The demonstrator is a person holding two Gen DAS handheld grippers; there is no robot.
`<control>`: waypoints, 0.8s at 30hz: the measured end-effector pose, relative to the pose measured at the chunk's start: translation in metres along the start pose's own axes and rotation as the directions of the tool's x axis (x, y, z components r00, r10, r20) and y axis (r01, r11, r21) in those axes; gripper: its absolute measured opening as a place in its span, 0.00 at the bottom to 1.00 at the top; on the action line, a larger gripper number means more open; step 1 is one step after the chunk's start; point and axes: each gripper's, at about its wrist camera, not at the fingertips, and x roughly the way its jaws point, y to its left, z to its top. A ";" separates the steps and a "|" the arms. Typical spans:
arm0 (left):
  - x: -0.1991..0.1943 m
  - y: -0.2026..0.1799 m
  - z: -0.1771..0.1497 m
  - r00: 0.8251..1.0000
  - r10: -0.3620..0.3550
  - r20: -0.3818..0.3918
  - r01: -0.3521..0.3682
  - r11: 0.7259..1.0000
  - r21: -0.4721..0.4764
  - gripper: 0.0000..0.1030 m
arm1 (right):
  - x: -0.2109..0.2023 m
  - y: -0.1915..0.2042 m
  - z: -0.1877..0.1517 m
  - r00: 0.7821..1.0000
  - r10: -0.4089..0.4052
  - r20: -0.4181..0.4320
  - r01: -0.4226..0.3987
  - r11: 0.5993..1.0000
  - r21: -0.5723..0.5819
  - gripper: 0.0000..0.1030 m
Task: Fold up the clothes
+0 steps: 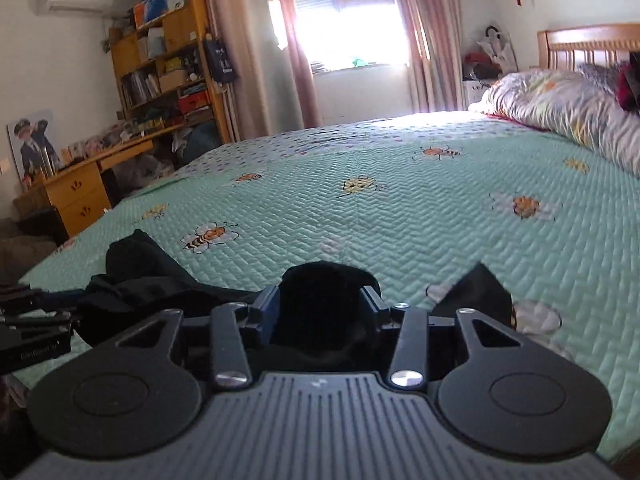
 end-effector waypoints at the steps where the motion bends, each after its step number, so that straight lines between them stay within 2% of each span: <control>1: -0.010 -0.006 -0.002 0.999 -0.019 0.026 0.019 1.000 0.010 0.57 | -0.007 0.004 -0.003 1.000 0.017 0.005 -0.016 1.000 -0.018 0.45; 2: -0.019 -0.012 -0.005 0.998 -0.038 0.052 0.037 0.999 0.020 0.61 | -0.010 0.011 -0.004 0.999 0.037 0.001 -0.037 0.999 -0.036 0.47; 4: -0.020 -0.026 -0.006 0.996 -0.075 0.037 0.072 0.995 0.073 0.85 | -0.005 0.028 -0.008 0.995 0.066 -0.071 -0.072 0.995 -0.076 0.62; 5: -0.014 -0.031 -0.009 0.998 -0.061 0.020 0.059 0.994 0.095 0.85 | -0.002 0.037 -0.011 0.991 0.079 -0.110 -0.090 0.991 -0.095 0.71; 7: -0.002 -0.036 -0.015 0.998 -0.061 -0.020 0.063 0.992 0.113 0.82 | 0.017 0.043 -0.020 0.985 0.050 -0.166 -0.073 0.988 -0.139 0.72; 8: 0.004 -0.037 -0.018 0.996 -0.077 -0.041 0.081 0.990 0.116 0.82 | 0.027 0.046 -0.024 0.981 0.031 -0.192 -0.063 0.985 -0.162 0.71; 10: 0.020 -0.040 -0.020 0.994 -0.088 -0.067 0.097 0.985 0.145 0.80 | 0.051 0.040 -0.015 0.987 0.000 -0.162 -0.032 0.980 -0.195 0.62; 11: 0.033 -0.037 -0.012 0.997 -0.054 -0.061 0.064 0.985 0.163 0.79 | 0.066 0.033 -0.004 0.990 -0.033 -0.137 0.006 0.981 -0.192 0.60; 13: 0.058 -0.031 0.004 0.999 0.018 -0.044 -0.009 0.980 0.198 0.77 | 0.091 0.018 0.026 0.990 -0.118 -0.078 0.104 0.981 -0.163 0.47; 14: 0.069 -0.019 0.017 0.998 0.051 -0.046 -0.043 0.986 0.162 0.77 | 0.100 0.009 0.045 0.984 -0.173 -0.042 0.167 0.977 -0.131 0.40; 15: 0.080 -0.006 0.030 0.995 0.084 -0.051 -0.077 0.989 0.122 0.77 | 0.102 0.001 0.062 0.982 -0.188 -0.013 0.186 0.979 -0.087 0.40; 17: 0.075 0.017 0.053 0.997 0.081 -0.019 -0.080 0.996 0.039 0.68 | 0.082 -0.006 0.079 0.994 -0.103 0.022 0.104 0.994 -0.026 0.44; 18: 0.067 0.021 0.057 0.998 0.062 -0.002 -0.062 0.998 0.018 0.68 | 0.071 -0.009 0.086 0.998 -0.056 0.041 0.056 0.998 0.002 0.57; 20: 0.049 0.023 0.057 1.000 0.002 0.028 -0.001 1.000 -0.025 0.73 | 0.046 0.001 0.070 0.999 0.023 0.042 -0.020 0.998 -0.059 0.77; 22: 0.039 0.009 0.045 0.998 -0.056 0.029 0.057 0.998 -0.038 0.89 | 0.026 0.017 0.038 0.998 0.054 0.023 -0.049 0.984 -0.171 0.79; 24: 0.037 -0.013 0.028 0.996 -0.086 0.002 0.086 0.996 -0.012 0.89 | 0.016 0.030 0.011 0.998 0.058 0.009 -0.055 0.974 -0.219 0.79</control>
